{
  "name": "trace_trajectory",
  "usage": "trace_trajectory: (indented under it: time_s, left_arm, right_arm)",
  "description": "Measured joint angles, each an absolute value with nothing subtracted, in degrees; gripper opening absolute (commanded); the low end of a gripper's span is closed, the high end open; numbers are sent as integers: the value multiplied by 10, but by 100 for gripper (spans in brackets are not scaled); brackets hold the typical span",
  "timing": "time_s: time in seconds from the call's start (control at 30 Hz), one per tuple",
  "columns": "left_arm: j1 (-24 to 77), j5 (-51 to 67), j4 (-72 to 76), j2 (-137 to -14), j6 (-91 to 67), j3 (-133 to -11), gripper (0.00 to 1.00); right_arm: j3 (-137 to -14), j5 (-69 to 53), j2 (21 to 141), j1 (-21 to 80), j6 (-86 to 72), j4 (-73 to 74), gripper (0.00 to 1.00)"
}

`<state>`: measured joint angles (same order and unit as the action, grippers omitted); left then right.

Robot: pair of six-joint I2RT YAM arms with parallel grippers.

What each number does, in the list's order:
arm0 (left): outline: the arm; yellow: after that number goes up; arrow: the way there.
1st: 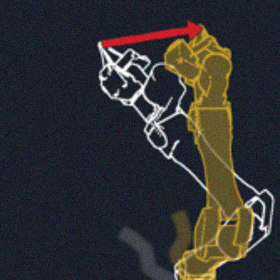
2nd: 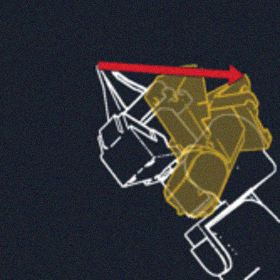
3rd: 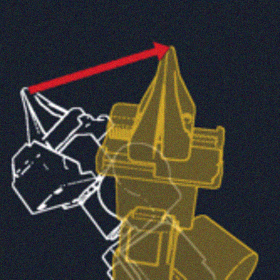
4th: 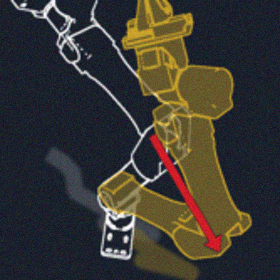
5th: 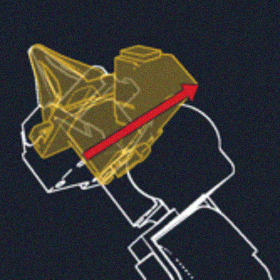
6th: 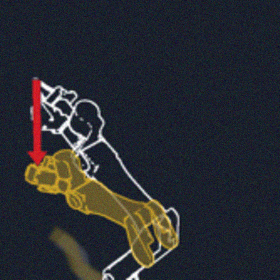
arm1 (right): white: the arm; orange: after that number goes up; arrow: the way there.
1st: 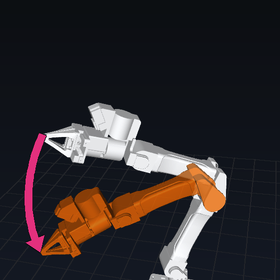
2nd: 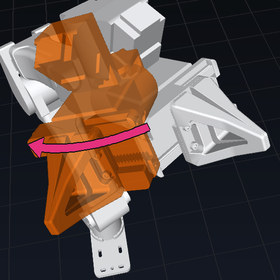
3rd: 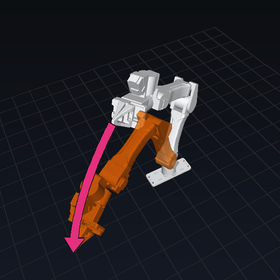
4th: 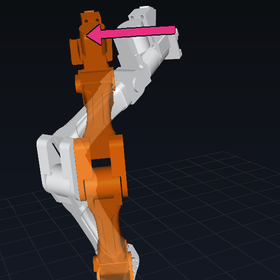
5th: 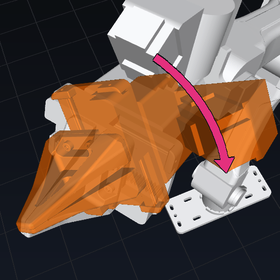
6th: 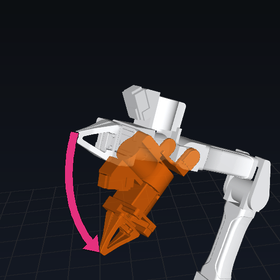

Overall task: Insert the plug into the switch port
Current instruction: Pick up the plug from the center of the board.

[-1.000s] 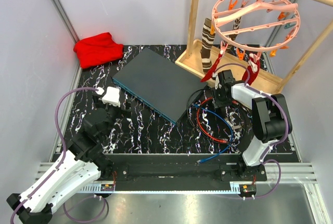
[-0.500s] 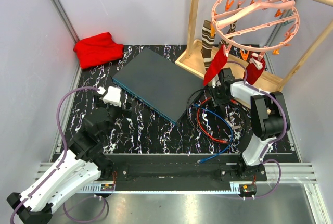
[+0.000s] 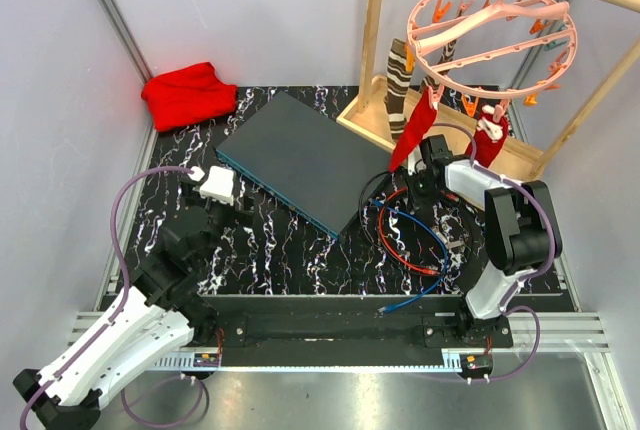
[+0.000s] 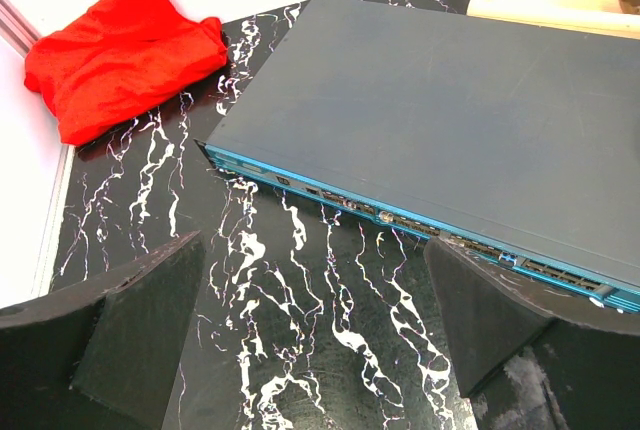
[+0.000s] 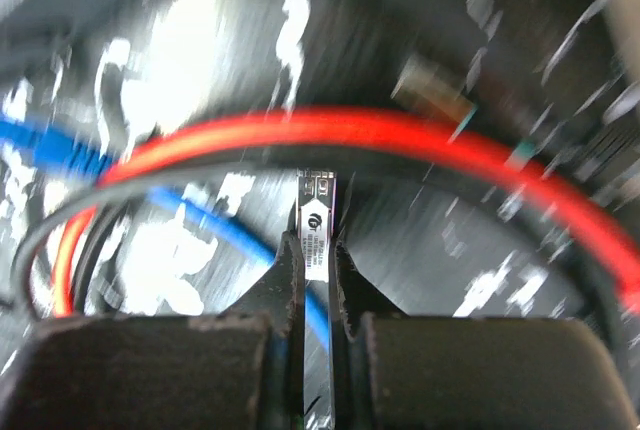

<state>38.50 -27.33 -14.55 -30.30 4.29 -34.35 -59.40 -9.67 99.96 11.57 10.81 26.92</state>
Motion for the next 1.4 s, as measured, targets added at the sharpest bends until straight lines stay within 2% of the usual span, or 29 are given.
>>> trace_trajectory:
  time_s: [0.17, 0.4, 0.57, 0.8, 1.03, 1.4]
  left_arm:
    - [385, -271, -145, -307, 43, -343, 99]
    - [385, -237, -145, -308, 48, -343, 99]
    - [385, -134, -142, -302, 65, -342, 99]
    - [385, 83, -135, -333, 121, -341, 98]
    - [385, 244, -148, -400, 185, -374, 91]
    - [408, 362, -142, -487, 208, -420, 80]
  right_arm:
    - [-586, -101, 958, 133, 91, 333, 0]
    - [-655, -90, 928, 170, 71, 450, 0]
    - [-659, -87, 885, 251, 83, 498, 1]
    - [-701, -110, 836, 381, 136, 514, 2]
    - [-751, -139, 812, 481, 183, 527, 2]
    - [-788, -157, 792, 522, 200, 526, 2]
